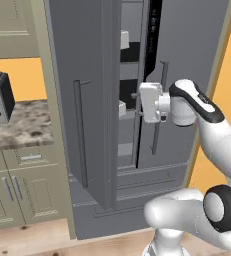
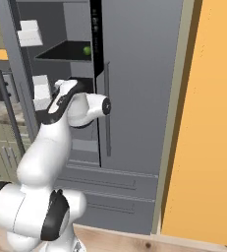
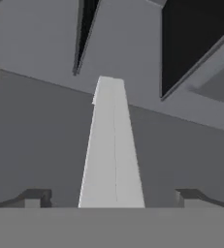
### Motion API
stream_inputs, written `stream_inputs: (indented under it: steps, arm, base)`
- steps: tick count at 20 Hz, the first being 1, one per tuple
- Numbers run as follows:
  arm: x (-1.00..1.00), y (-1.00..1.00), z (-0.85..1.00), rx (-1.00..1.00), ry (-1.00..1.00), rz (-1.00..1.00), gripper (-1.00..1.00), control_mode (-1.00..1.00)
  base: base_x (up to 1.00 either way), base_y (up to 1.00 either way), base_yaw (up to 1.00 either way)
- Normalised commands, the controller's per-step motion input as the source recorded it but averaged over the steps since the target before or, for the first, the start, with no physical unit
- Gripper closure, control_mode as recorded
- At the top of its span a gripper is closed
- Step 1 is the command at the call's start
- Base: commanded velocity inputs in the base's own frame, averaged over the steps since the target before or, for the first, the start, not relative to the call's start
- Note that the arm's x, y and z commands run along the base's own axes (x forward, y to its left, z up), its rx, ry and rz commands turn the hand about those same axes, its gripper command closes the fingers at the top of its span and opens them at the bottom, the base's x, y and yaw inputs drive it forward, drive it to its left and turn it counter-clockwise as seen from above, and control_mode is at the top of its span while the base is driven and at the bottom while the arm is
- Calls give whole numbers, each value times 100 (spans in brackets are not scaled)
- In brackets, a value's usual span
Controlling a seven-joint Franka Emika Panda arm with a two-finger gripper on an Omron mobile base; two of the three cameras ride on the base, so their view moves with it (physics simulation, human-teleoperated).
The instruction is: Open the fridge, remove the peach, avocado, and fish, and place them on any counter.
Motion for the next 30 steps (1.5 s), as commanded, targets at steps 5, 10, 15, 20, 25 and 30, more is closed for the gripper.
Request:
stream_inputs:
  steps: [5, 10, 15, 20, 25, 30]
  arm:
    - [95, 60, -40, 9, 16, 12, -100, -100]
    - [29, 82, -13, 0, 4, 6, -100, -100]
    - [-72, 85, -1, 0, 0, 7, -100, -100]
    - [-98, 96, 0, 0, 0, 8, -100, -100]
    - [-49, -11, 23, -9, -14, 0, -100, -100]
    - [-14, -100, 11, -18, -7, -7, -100, -100]
  base:
    - [0, 0, 0]
    - [0, 0, 0]
    - [0, 0, 0]
    - [0, 0, 0]
    - [0, 0, 0]
    - [0, 0, 0]
